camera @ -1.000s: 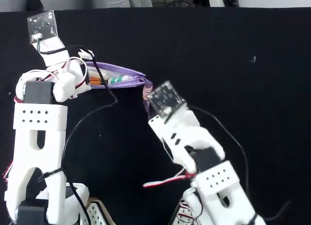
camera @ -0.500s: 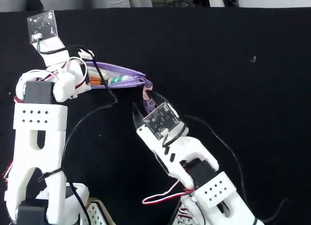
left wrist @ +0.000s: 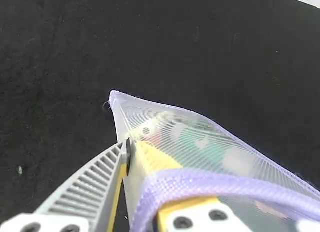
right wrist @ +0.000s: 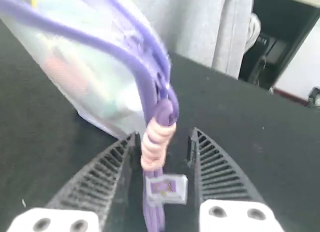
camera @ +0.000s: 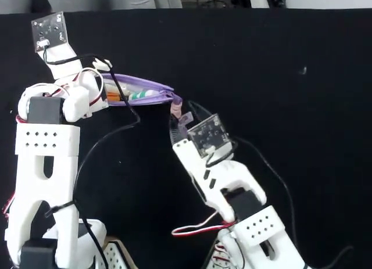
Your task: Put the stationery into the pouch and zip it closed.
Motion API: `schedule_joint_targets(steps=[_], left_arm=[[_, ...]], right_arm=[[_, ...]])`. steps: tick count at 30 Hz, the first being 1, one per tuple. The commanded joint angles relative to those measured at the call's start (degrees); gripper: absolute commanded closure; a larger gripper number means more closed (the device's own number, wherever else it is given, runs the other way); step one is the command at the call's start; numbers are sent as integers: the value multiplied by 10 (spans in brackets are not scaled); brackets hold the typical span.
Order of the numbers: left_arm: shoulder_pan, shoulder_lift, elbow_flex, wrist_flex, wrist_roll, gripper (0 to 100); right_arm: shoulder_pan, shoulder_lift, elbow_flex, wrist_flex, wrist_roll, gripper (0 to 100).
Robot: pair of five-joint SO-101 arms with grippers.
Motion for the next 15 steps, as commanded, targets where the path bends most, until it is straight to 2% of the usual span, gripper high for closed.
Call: schedule_joint_targets(steps=[1, 5, 10, 15], left_arm=[[-6, -8, -10, -15, 8, 970], [-7, -8, -10, -14, 8, 970], [-5, -8, -10, -14, 8, 970], [-5, -8, -10, -13, 8, 970]], right_arm=[[10, 5, 17, -62, -11, 836], [9, 6, 27, -73, -11, 836], [9, 21, -15, -27, -12, 836], [9, 118, -87, -10, -62, 836]])
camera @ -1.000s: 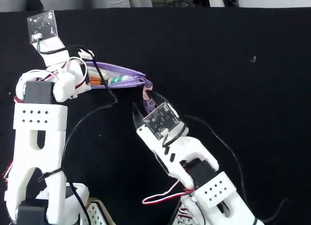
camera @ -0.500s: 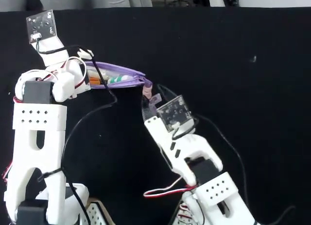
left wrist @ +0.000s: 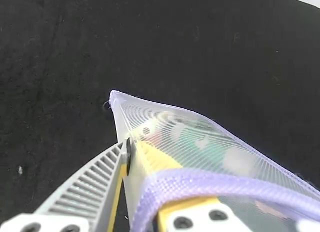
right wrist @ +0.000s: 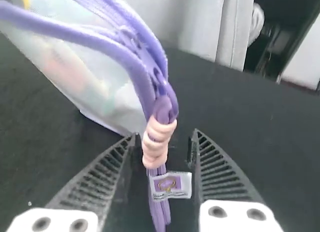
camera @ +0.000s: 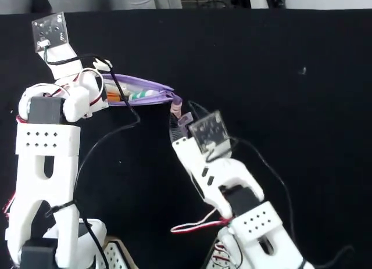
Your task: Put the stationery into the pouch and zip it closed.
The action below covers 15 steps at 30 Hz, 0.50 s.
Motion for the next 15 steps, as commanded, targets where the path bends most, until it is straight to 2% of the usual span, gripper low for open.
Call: schedule_joint_targets(steps=[1, 10, 15], left_arm=[[-5, -8, -10, -13, 8, 970], [-6, -8, -10, -12, 8, 970], [-7, -8, -9, -12, 8, 970]], right_arm=[[7, 98, -86, 4, -30, 836], [11, 249, -165, 3, -29, 838], [11, 240, -165, 3, -28, 969]])
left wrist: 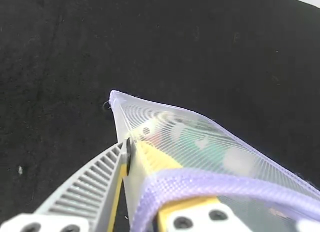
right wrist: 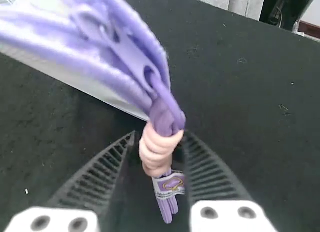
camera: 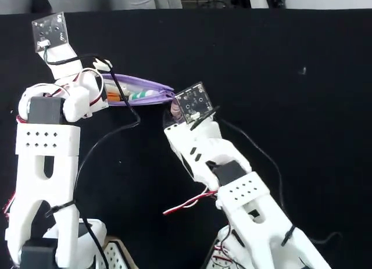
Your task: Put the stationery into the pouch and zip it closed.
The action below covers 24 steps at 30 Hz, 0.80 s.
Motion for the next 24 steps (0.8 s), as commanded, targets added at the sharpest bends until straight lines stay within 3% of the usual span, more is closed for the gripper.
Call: schedule_joint_targets(steps=[1, 10, 19, 24], left_arm=[[-7, -8, -9, -12, 8, 970], [-8, -8, 0, -17, 8, 970], [-8, -8, 0, -17, 6, 965], [-7, -8, -18, -11, 8, 841]], right_arm=[[11, -9, -30, -3, -5, 985], [11, -32, -27, 7, 21, 987], [11, -136, -30, 79, 24, 987], [11, -153, -68, 135, 22, 987]])
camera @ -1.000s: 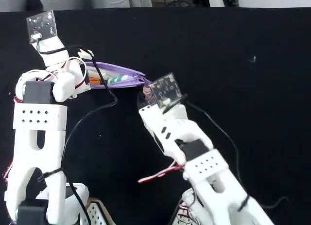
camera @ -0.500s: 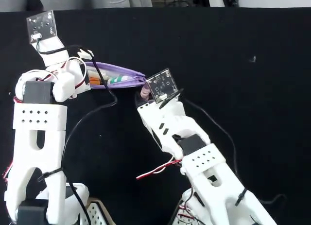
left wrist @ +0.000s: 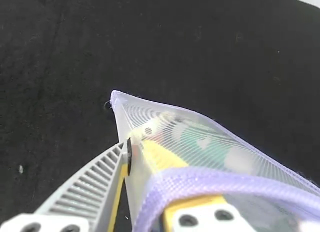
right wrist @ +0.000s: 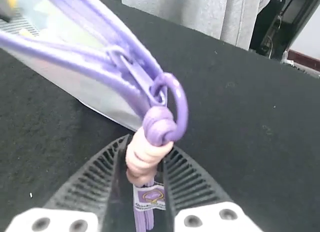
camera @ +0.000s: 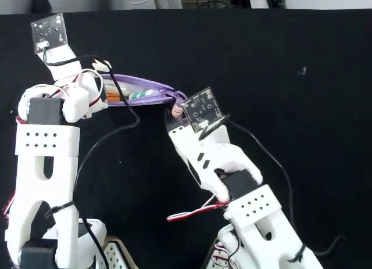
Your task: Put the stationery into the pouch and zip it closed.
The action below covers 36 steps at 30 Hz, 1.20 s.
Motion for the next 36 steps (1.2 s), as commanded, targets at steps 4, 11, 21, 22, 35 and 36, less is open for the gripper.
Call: schedule_joint_targets(steps=[4, 11, 21, 22, 35, 36], left_arm=[[-1, -7, -37, -9, 4, 716], [-7, -13, -147, 29, 4, 636], [-80, -117, -232, 83, 6, 635], [-88, -129, -225, 88, 6, 635], [-136, -313, -33, 100, 6, 635], [-136, -326, -18, 100, 6, 635]], right_arm=[[8, -24, -85, 55, 2, 987], [7, -23, -111, 56, 4, 987], [7, -22, -145, 89, 5, 987], [7, -22, -149, 89, 6, 987], [27, -17, -327, 207, 37, 987], [30, -9, -344, 217, 37, 987]])
